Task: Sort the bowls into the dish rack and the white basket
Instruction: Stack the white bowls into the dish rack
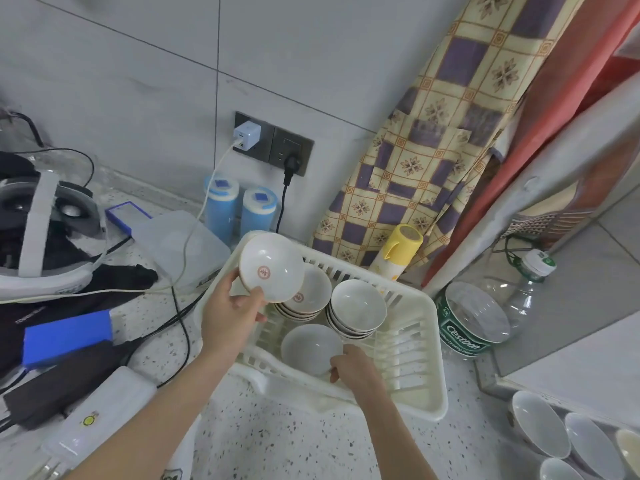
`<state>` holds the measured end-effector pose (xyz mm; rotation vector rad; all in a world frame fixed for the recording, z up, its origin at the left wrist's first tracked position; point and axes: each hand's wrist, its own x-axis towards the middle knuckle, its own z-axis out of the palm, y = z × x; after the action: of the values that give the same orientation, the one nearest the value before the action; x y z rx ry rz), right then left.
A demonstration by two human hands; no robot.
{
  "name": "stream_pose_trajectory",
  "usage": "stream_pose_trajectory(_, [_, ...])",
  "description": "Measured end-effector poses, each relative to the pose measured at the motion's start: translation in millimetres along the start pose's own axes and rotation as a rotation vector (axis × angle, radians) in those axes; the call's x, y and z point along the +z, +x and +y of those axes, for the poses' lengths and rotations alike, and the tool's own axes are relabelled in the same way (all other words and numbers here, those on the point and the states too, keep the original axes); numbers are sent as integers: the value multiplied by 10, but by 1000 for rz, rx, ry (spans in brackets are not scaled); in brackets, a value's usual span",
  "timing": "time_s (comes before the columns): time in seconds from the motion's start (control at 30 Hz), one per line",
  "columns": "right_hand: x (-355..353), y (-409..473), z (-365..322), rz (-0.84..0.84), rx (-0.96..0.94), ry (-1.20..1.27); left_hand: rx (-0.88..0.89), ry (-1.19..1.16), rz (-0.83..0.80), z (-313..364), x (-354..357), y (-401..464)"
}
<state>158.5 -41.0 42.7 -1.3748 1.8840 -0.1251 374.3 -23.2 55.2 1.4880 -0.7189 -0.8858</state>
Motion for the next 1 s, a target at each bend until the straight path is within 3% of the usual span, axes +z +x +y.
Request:
stream_pose_trajectory(0.23, [29, -23, 30, -4, 4, -56, 2, 76, -53, 36, 7, -21])
stream_pose_trajectory(0.37, [43, -50, 7, 57, 14, -266, -13, 130, -84, 49, 2, -11])
stream_pose_trajectory(0.5, [54, -102, -21, 102, -7, -277, -26, 212, -169, 66, -35, -11])
stream_pose_trajectory(0.7, [42, -282, -59, 413, -151, 137, -73, 274, -308, 81, -79, 34])
stream_pose_trajectory(1.0, [-80, -360, 48, 142, -348, 535, -246, 397, -568, 265, 74, -14])
